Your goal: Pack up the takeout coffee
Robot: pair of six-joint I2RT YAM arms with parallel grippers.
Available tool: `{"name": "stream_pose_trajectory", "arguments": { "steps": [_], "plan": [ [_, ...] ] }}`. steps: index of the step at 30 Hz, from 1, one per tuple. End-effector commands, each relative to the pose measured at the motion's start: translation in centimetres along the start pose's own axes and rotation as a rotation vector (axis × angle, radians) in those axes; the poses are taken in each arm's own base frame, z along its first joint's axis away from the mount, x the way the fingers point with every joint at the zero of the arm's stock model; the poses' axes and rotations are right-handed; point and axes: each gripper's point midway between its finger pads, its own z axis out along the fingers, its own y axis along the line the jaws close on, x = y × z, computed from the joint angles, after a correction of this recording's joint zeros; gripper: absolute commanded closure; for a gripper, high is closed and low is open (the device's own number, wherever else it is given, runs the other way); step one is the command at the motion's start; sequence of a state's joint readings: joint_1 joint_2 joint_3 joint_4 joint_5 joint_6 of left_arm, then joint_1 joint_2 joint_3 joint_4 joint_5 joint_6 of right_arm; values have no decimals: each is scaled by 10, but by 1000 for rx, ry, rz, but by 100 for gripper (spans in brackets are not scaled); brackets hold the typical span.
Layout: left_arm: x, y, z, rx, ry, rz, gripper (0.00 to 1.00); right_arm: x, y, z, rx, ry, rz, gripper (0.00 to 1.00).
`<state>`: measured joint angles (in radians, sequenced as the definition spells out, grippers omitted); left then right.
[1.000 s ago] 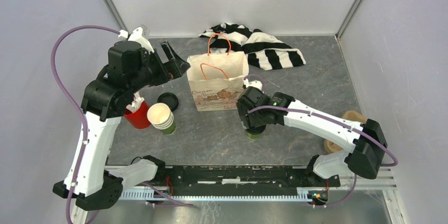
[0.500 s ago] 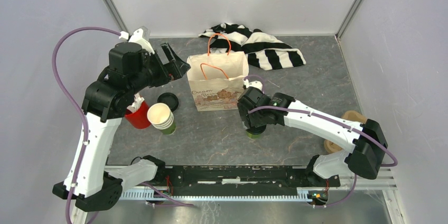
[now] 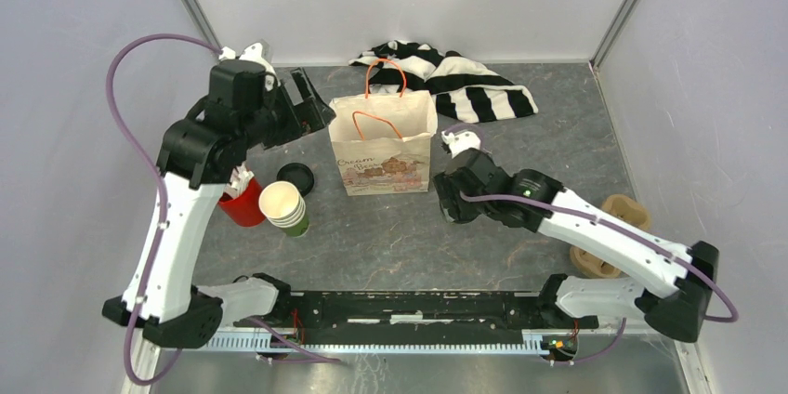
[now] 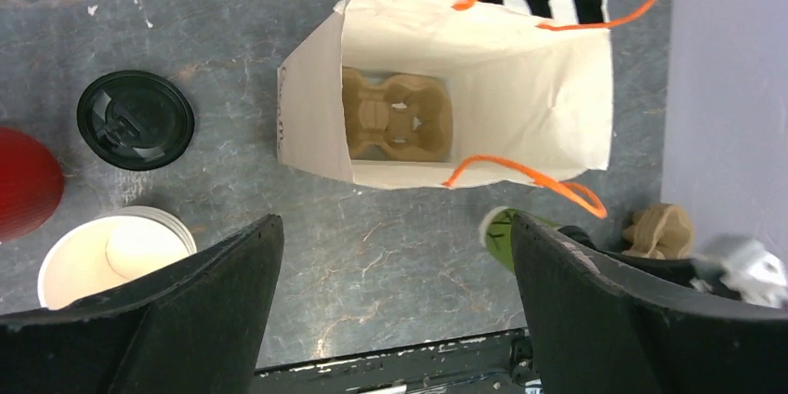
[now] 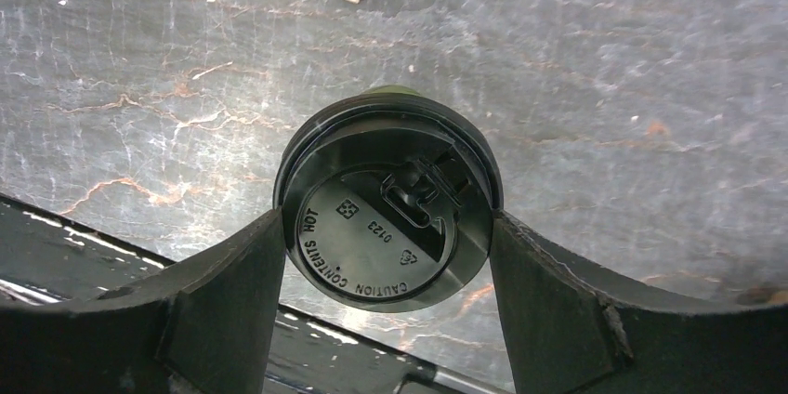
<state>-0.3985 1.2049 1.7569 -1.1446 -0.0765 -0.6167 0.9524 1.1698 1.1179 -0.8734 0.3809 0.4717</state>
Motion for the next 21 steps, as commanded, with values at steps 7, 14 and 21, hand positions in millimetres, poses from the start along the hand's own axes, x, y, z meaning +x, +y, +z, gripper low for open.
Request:
{"name": "stream_pose_trajectory", "arguments": {
  "steps": [7,14,21],
  "plan": [
    [12,9,66,-146,161,-14,17,-36,-33,-56,15,-204,-125,47],
    [13,36,100,-275,167,97,23,-54,-28,-85,-84,-324,-131,51],
    [14,35,129,-274,191,140,34,-62,-29,-105,-133,-403,-230,53]
  ]
}}
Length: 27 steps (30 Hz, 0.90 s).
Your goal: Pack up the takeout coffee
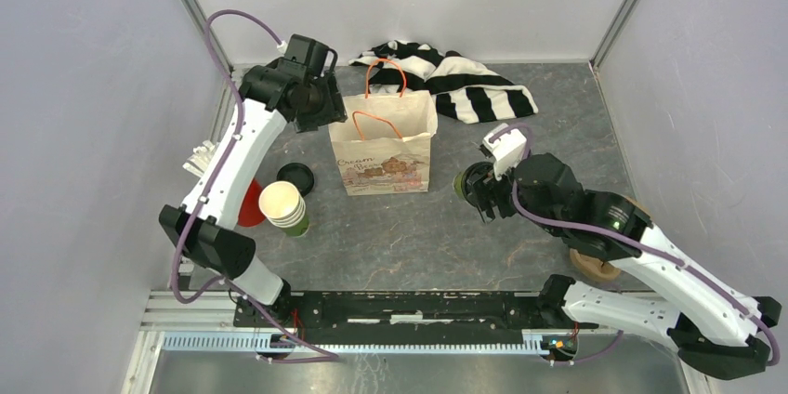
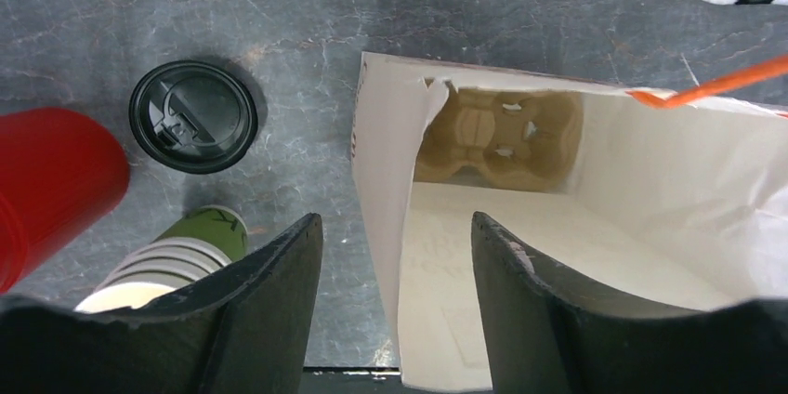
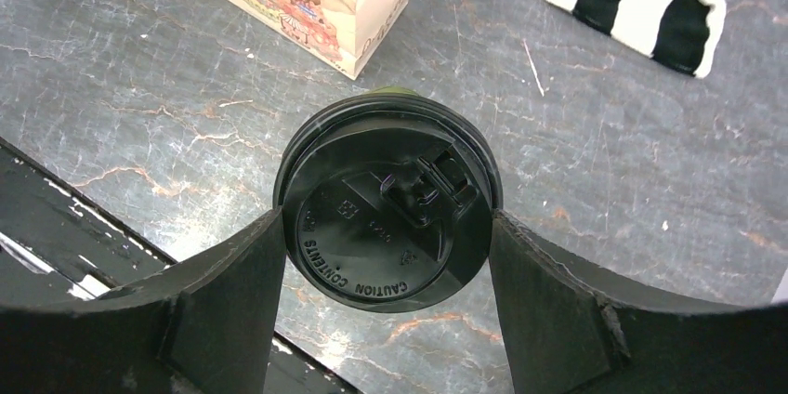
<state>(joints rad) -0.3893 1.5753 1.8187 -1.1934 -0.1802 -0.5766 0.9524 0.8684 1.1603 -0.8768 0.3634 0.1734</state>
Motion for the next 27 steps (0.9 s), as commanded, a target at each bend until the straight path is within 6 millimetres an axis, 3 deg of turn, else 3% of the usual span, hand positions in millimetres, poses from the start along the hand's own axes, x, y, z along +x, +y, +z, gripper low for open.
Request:
{"name": "stream_pose_trajectory", "arguments": {
  "steps": [1,6,11,19,27],
  "plan": [
    [-17,-7,13,13,-46,59,37,-27,-4,-16,-27,-98,-70,54],
    [-19,-9,34,0,-48,89,47,-30,-13,-24,6,-99,-73,59],
    [-30,-14,38,13,-92,114,71,-49,-17,-31,17,-142,-93,61],
    [-41,-25,15,151,-279,146,98,-81,-20,-39,15,-196,-247,64],
    [-14,-20,-17,337,-484,103,98,-102,-6,-43,-68,-268,-341,65]
  ]
}}
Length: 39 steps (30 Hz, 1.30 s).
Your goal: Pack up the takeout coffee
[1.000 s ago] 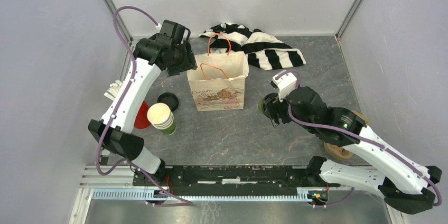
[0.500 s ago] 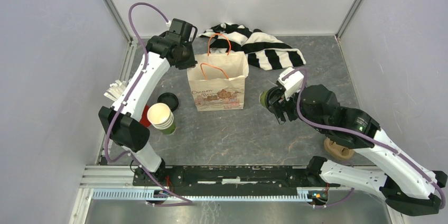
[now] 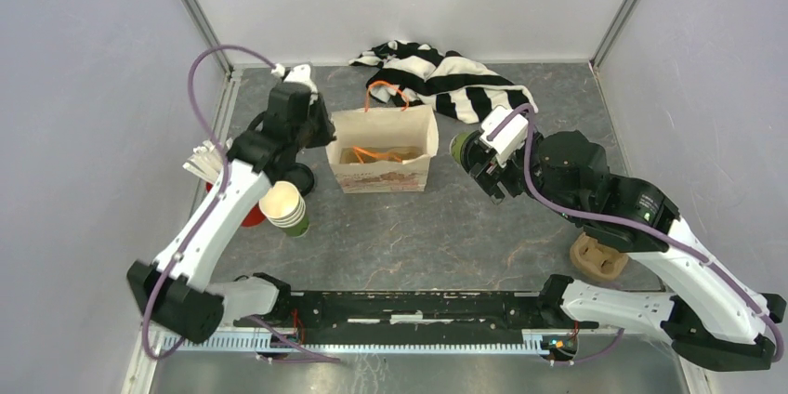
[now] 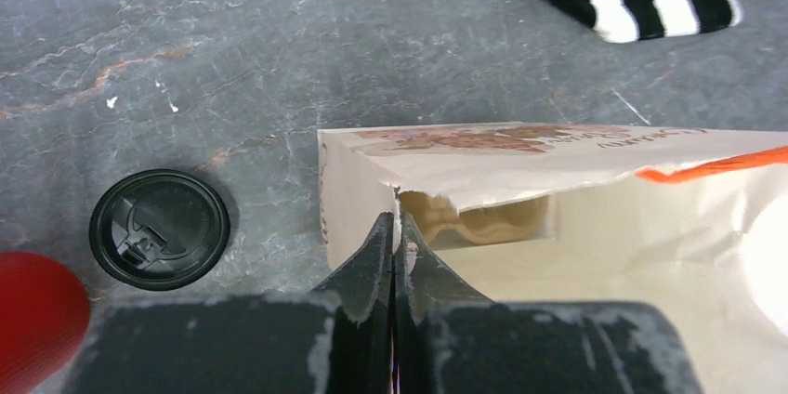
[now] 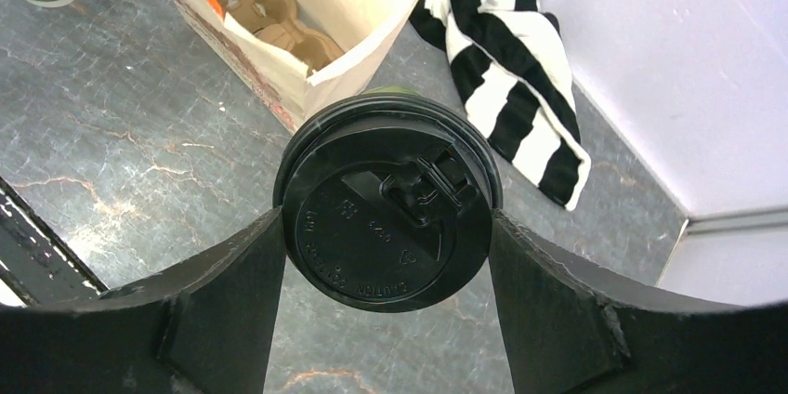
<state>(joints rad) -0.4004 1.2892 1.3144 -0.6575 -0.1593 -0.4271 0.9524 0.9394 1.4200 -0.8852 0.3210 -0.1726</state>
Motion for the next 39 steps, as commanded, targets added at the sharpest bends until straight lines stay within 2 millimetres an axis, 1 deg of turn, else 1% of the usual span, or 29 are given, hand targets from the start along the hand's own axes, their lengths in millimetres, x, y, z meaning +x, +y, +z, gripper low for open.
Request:
{"name": "stream_pose_trajectory", "arguments": {
  "steps": [1,4,6,8,12,16,22,24,27,30,32,36,39],
  "plan": [
    [-24,-20,-28,172,-258,-14,98,-24,0,-6,-38,-111,-62,65],
    [-6,-18,-38,239,-324,-30,98,-20,4,-6,-52,-142,-71,65],
    [10,-14,-39,272,-355,-28,98,-16,5,-5,-48,-145,-71,65],
    [21,-13,-42,304,-380,-26,98,-11,6,-4,-44,-141,-75,67],
    [37,-13,-48,354,-387,-10,98,-4,14,-2,-84,-126,-98,68],
    [50,-10,-52,360,-361,-5,98,-1,19,-8,-128,-132,-136,68],
    [57,-4,-67,366,-367,-14,98,6,20,-22,-138,-182,-148,68],
    [61,-4,-67,371,-357,-34,98,9,23,-24,-148,-193,-148,69],
    [67,-10,-63,398,-316,-63,98,9,35,-25,-213,-209,-144,69],
    [67,-10,-59,382,-290,-88,98,6,55,-28,-329,-227,-153,69],
    [65,-9,-59,364,-281,-105,98,1,65,-33,-390,-246,-159,69],
    [69,-10,-58,360,-239,-101,98,-14,75,-42,-466,-308,-164,70],
    [70,-10,-60,361,-230,-114,98,-22,88,-42,-533,-354,-176,72]
  ]
}}
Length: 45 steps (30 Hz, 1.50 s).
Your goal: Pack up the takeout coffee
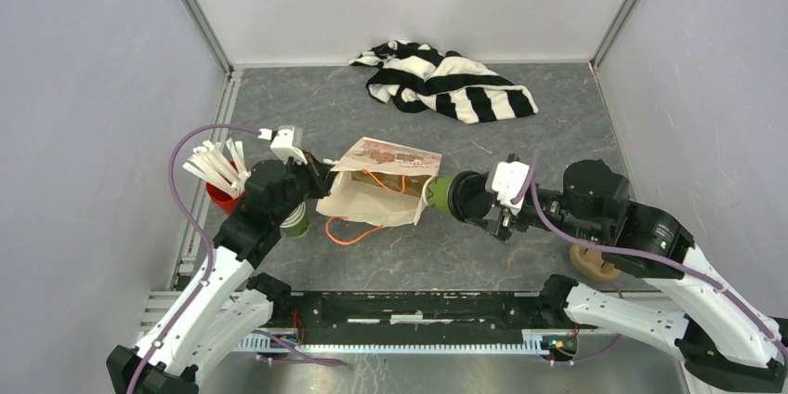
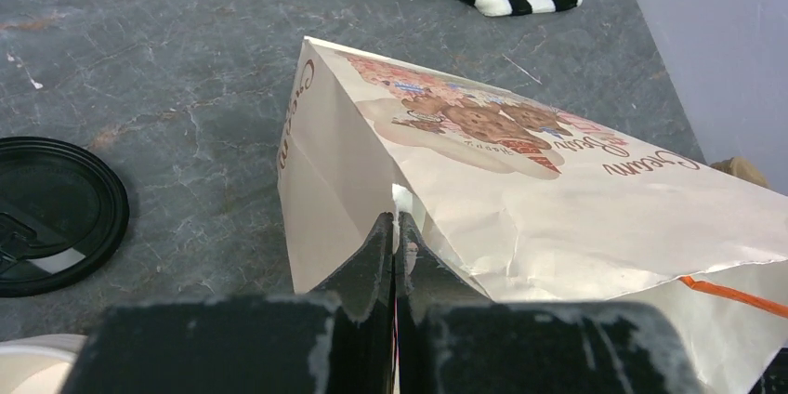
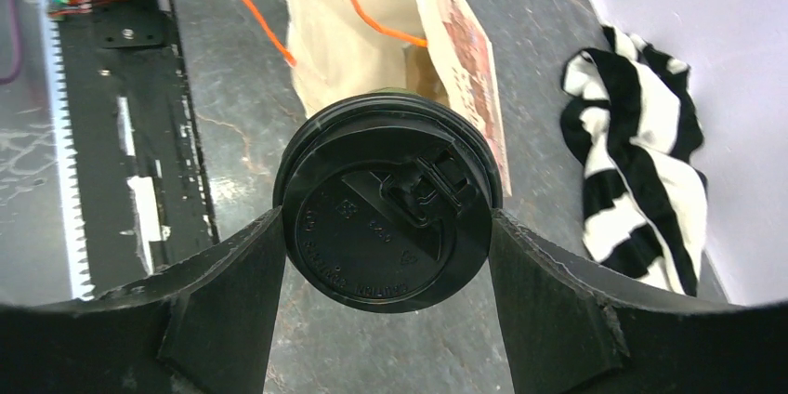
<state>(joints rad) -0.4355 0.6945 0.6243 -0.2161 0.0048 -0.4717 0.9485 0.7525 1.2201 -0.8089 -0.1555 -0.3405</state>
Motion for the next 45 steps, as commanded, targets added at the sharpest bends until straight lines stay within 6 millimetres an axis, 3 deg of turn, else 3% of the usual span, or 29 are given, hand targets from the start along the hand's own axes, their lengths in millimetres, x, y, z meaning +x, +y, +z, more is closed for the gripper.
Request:
{"name": "stream_pose_trajectory", "arguments": {
  "steps": [1,4,8,13,20,31,37,45],
  "plan": [
    [-15,-15,-9,29,-12,-71,98,-37,15,2,-115,-149,-43,72],
    [-20,-19,-12,29,-9,-105,98,-39,20,8,-158,-149,-44,73],
    [-22,-19,-16,3,7,-150,98,-46,11,1,-114,-157,-50,73],
    [-14,-19,-19,12,24,-163,98,-42,16,9,-160,-128,-76,74],
    [-13,-17,-20,6,18,-160,98,-77,4,26,-157,-180,-88,78],
    [-16,-20,-23,-2,23,-248,98,-67,8,55,-67,-41,-81,80],
    [-13,-20,-22,-13,45,-256,98,-52,29,77,1,105,-159,81],
    [-5,-22,-27,19,60,-238,98,-41,34,94,121,225,-243,83]
  ]
}}
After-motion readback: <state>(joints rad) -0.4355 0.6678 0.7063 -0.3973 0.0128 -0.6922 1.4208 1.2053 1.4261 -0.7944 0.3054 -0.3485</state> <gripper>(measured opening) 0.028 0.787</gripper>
